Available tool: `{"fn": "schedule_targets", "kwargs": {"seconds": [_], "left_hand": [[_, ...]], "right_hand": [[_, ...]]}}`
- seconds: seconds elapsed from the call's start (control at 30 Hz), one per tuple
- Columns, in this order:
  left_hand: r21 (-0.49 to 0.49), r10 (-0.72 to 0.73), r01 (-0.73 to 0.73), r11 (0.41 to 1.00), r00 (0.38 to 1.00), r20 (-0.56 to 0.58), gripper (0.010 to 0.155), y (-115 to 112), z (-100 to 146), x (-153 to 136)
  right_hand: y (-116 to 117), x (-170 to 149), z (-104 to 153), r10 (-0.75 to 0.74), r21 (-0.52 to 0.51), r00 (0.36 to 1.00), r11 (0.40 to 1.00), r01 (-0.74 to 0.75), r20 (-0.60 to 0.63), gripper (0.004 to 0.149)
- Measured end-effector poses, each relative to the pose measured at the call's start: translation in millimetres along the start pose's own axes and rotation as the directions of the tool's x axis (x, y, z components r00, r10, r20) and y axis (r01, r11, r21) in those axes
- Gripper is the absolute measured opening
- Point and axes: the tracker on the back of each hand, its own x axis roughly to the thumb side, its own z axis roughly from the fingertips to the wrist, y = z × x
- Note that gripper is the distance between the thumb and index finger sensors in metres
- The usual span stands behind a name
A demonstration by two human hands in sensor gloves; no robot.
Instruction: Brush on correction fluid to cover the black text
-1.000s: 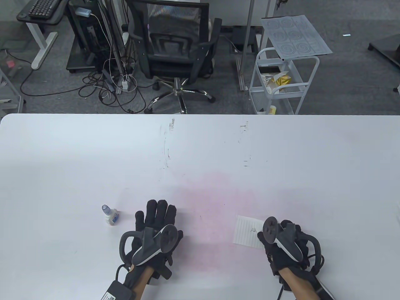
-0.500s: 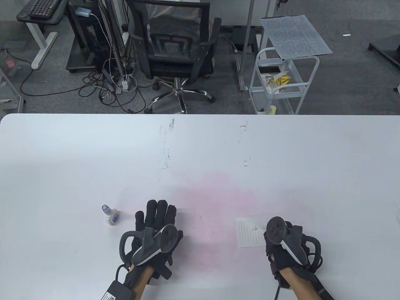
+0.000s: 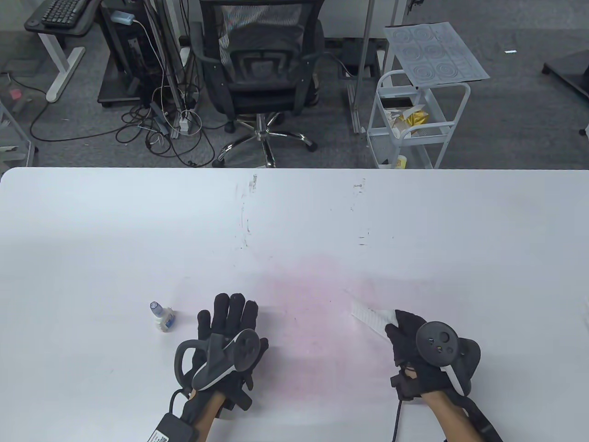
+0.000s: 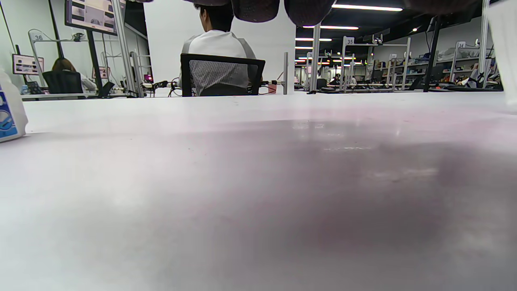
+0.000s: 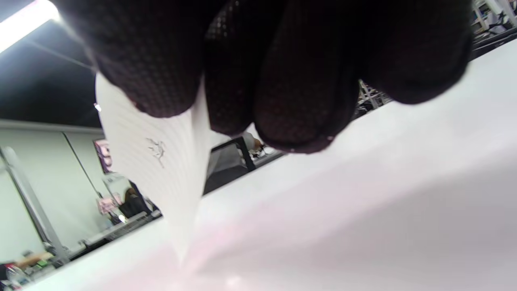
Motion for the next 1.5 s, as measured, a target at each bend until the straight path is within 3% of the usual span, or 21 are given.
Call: {"fn": "schedule_targets", "kwargs": {"seconds": [0.27, 0.4, 0.53, 0.77, 0.9, 1.1, 1.33, 1.5], "left_hand": [[0.008, 0.003, -0.003, 1.000, 1.000, -0.004, 0.077, 0.9, -0.1, -1.1], [0.015, 0.011, -0.011, 1.000, 1.000, -0.005, 0.077, 2.1, 0.1, -2.3], [0.026, 0.019, -0.019, 0.999, 1.000, -0.004, 0.078, 3.8, 0.5, -3.4], [0.040, 0.027, -0.027, 0.999, 1.000, -0.004, 0.078, 5.8, 0.9, -5.1], [0.046, 0.031, -0.031, 0.998, 1.000, -0.002, 0.078, 5.8, 0.8, -5.6], [0.048, 0.031, -0.031, 0.998, 1.000, 0.002, 0.077, 5.9, 1.2, -5.6], [0.042, 0.027, -0.027, 0.999, 1.000, 0.005, 0.078, 5.6, 1.4, -5.2], [0.037, 0.023, -0.023, 0.999, 1.000, 0.005, 0.078, 6.4, 2.0, -4.5]], "right_hand": [[-8.8, 31.4, -1.1, -0.167, -0.027, 0.981, 0.985, 0.171, 0.097, 0.039], [-3.0, 45.9, -4.7, -0.281, -0.003, 0.955, 0.959, 0.283, 0.095, 0.038], [7.1, 59.6, -9.8, -0.292, 0.019, 0.951, 0.956, 0.292, 0.099, 0.038], [33.9, 77.2, -20.2, -0.343, 0.167, 0.939, 0.928, 0.334, 0.028, 0.038], [55.5, 83.4, -25.3, -0.300, 0.255, 0.954, 0.922, 0.291, -0.005, 0.037], [94.2, 78.8, -31.2, -0.192, 0.421, 0.969, 0.875, 0.240, -0.153, 0.037], [106.9, 75.0, -31.0, 0.063, 0.348, 0.994, 0.937, -0.029, -0.087, 0.037], [110.8, 83.0, -27.4, 0.177, 0.305, 0.984, 0.939, -0.160, -0.032, 0.038]]}}
